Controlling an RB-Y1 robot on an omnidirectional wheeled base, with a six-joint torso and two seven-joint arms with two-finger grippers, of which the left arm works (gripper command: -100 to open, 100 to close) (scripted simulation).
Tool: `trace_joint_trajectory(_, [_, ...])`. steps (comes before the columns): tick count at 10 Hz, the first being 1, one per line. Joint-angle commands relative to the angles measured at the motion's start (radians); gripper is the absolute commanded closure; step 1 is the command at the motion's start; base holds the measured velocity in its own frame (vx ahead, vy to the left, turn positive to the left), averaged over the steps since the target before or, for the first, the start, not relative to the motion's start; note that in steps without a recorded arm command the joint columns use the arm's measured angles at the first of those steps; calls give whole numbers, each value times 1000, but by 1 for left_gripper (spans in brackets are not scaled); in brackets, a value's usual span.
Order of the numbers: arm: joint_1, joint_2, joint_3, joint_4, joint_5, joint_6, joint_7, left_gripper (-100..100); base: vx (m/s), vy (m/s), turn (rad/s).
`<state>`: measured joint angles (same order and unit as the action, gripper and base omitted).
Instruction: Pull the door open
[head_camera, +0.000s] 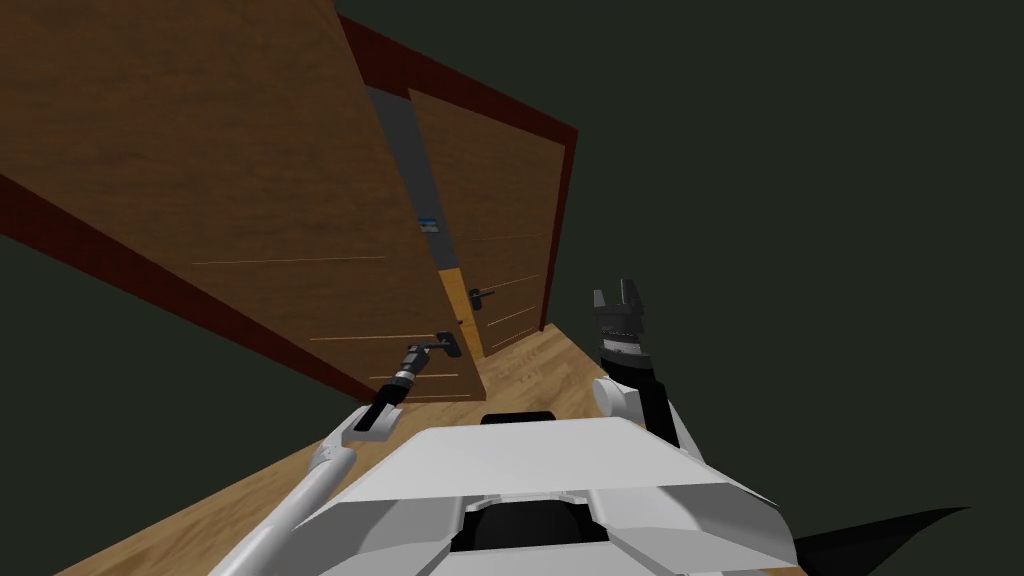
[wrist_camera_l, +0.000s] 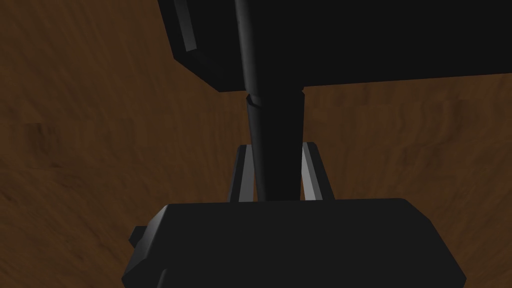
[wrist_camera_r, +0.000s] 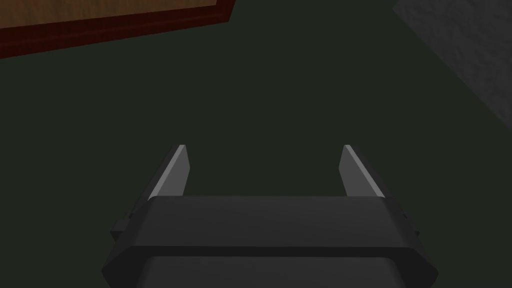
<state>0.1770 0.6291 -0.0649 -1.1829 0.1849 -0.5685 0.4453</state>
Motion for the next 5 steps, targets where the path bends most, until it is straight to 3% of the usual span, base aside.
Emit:
trace_joint_trajectory(1, [13, 9, -12, -7, -1, -21, 11, 100, -209, 71, -148])
trace_joint_trajectory(5, [51, 49, -41, -12, -2, -85, 44, 100, -198, 66, -135])
